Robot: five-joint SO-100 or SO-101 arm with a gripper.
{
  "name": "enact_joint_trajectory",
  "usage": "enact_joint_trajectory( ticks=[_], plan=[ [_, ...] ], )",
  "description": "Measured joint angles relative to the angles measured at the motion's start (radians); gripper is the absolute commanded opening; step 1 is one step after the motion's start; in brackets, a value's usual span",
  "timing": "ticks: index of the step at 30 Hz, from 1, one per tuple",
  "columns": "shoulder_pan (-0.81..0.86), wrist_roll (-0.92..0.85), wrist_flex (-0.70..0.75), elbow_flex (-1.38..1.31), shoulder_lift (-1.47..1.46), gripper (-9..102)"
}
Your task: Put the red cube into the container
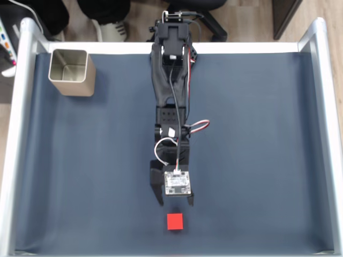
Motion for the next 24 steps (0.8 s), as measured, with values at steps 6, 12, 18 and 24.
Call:
enact_joint_trajectory(
  ticks=[6, 12, 18, 24],
  plan=[
    [0.031, -0.02, -0.052, -0.072, -0.103, 32],
    [0.034, -0.02, -0.067, -0.132, -0.175, 32],
    [0.028, -0.008, -0.084, -0.186, -0.238, 32],
    [0.015, -0.002, -0.086, -0.232, -0.282, 31]
  ],
)
